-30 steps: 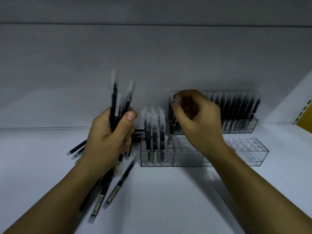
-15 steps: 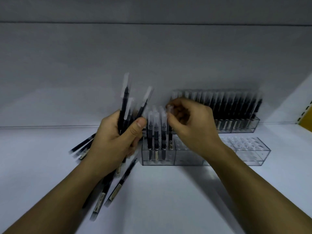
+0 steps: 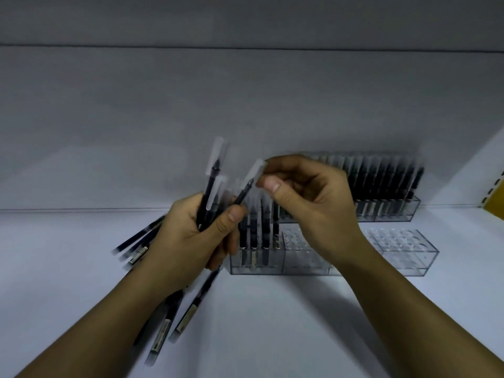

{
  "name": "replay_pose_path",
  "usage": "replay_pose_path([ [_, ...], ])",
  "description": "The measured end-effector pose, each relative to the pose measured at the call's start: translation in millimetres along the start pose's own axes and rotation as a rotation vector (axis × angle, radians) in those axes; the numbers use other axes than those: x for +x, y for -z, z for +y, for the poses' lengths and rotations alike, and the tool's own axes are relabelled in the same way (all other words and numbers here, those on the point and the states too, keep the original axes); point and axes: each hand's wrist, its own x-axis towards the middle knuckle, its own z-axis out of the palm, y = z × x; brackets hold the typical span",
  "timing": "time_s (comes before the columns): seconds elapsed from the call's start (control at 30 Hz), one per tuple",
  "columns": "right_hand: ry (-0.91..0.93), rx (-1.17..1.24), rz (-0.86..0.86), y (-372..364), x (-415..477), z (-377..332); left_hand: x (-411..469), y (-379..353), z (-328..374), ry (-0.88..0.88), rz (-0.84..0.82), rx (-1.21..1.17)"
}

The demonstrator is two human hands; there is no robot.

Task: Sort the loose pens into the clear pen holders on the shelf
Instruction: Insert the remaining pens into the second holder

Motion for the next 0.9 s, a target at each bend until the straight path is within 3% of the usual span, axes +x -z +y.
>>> replay_pose_path([
  [0.2,-0.098,0.193,-0.014,-1.4,0.9,-6.9,-1.8,-1.4,-3.2,-0.003,-0.107,0.006],
  [0.4,-0.194,0.317,0.181,16.7,8.8,-7.1,1.2,2.3,-8.1,-0.031,0.043,-0.033],
  [0.5,-0.226,0.283,0.267,29.4,6.0,-6.2,4.5,4.0,-7.0,-0.051,0.093,-0.093],
  [0.67,-0.224,0.176,0.411,36.5,4.5,3.6,5.4,4.2,-9.3,-0.042,0.017,-0.226],
  [0.9,-0.101,-0.086,0.41,36.7,1.3,5.0,3.9,3.4,-10.3,-0.059,-0.017,-0.22],
])
